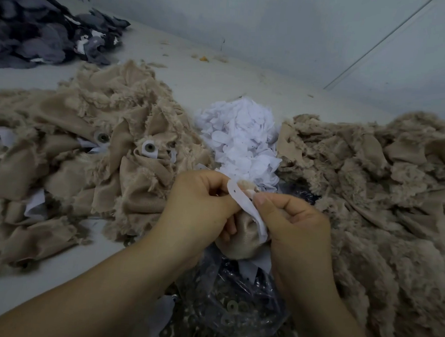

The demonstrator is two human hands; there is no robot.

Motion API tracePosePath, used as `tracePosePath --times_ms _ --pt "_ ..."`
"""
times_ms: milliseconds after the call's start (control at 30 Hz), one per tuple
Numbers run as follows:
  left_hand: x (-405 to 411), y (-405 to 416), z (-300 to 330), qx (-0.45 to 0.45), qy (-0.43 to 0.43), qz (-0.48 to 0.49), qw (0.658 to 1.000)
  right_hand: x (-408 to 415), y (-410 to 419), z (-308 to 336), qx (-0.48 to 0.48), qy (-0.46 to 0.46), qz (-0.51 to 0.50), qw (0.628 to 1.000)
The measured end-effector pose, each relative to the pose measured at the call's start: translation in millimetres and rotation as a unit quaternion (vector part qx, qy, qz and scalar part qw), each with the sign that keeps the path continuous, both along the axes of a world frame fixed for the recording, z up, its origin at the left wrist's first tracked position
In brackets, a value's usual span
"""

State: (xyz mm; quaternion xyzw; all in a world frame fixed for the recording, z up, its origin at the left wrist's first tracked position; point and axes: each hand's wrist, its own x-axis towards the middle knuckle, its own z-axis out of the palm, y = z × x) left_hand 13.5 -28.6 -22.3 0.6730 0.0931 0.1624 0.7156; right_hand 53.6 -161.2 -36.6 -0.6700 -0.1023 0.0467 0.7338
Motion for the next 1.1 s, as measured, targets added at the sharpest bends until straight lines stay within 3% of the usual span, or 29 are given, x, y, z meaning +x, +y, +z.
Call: tracePosePath --times_ms 233,400,633,800,867,967,1100 --pt "-1.4 -7.9 -2.7 0.175 -0.039 0.068 0.981 -5.9 0.5 3.5 -0.034 -0.074 -0.046 0.996" --pt "3.0 -1.4 1.2 0.169 -0.016 0.050 0.984 -3.9 0.5 3.4 -0.040 -0.026 -0.046 0.998" --pt "-5.6 4.4 11.2 0.226 -0.050 -0.054 0.971 2.6 -1.6 4.6 0.016 0.130 0.043 0.990" --pt "1.7 3.6 12.5 0.227 -0.025 0.000 0.973 5.7 -1.3 4.1 0.117 0.216 0.097 0.964" --pt "2.5 3.6 10.7 0.245 -0.026 0.018 0.969 6.1 -0.7 3.5 0.149 0.195 0.132 0.960" --pt "3.5 5.9 8.8 0.271 -0.016 0.034 0.962 2.7 0.8 0.9 0.107 0.128 0.149 0.975" --pt "3.9 5.8 5.4 0.285 -0.008 0.024 0.958 3.2 1.6 -3.1 0.083 0.148 0.125 0.978"
